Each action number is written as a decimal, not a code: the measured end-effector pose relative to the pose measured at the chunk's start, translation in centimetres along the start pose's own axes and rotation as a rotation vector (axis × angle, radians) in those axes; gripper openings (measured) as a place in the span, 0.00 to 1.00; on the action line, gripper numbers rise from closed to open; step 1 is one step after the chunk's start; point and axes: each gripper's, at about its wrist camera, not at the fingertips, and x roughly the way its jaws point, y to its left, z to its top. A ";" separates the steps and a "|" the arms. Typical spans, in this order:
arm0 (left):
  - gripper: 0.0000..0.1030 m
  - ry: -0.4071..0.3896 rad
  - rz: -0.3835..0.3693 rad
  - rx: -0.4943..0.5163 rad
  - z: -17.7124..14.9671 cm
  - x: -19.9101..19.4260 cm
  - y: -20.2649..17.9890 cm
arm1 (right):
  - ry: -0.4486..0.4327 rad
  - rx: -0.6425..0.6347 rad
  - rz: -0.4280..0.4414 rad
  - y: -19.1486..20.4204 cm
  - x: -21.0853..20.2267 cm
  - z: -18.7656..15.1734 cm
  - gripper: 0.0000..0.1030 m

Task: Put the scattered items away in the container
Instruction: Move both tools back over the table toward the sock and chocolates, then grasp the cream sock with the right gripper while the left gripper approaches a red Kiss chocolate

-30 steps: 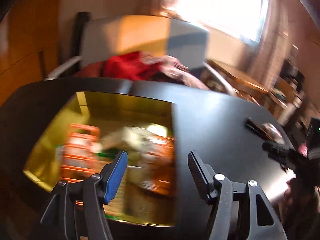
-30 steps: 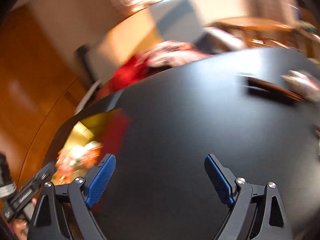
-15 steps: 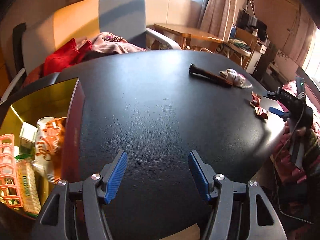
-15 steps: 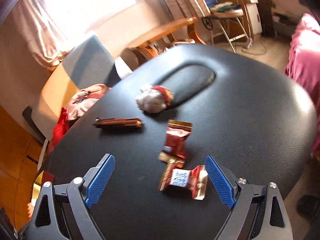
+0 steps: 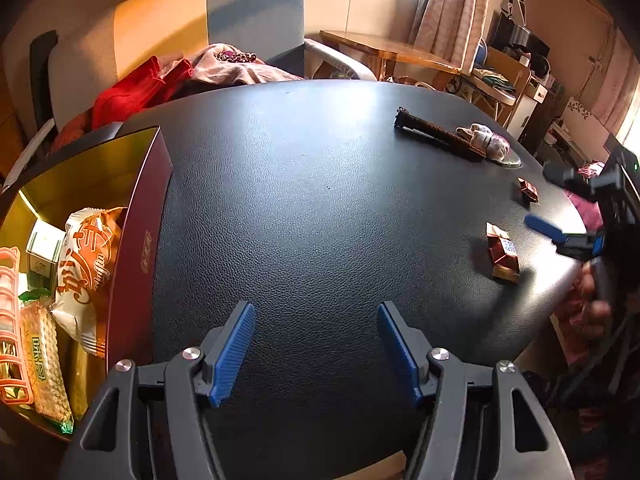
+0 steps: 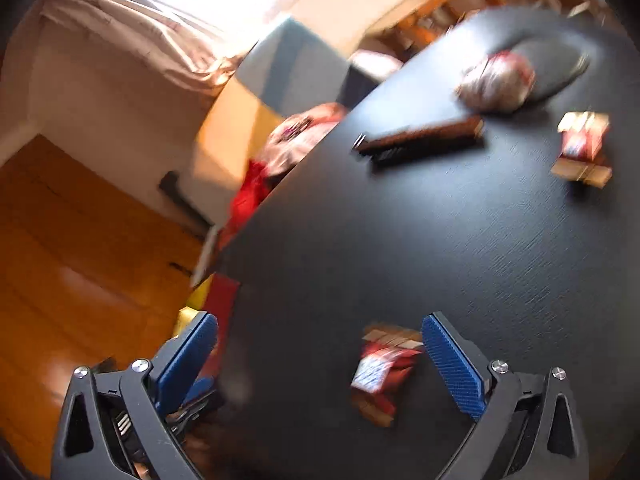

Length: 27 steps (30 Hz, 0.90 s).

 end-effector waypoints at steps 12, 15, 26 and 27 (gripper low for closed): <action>0.63 -0.012 -0.141 0.151 2.0 0.9 -5.2 | -0.055 -0.149 -0.486 -3.5 -2.8 10.2 1.00; 0.63 -0.023 -0.182 0.191 3.3 1.4 -7.6 | -0.018 -0.186 -0.537 -3.5 -0.4 13.8 1.00; 0.63 0.012 -0.266 0.278 6.8 5.1 -14.1 | 0.224 -0.308 -0.673 -6.5 8.9 18.8 0.84; 0.63 0.018 -0.265 0.286 7.0 5.6 -14.5 | 0.239 -0.312 -0.689 -6.9 9.3 18.9 0.74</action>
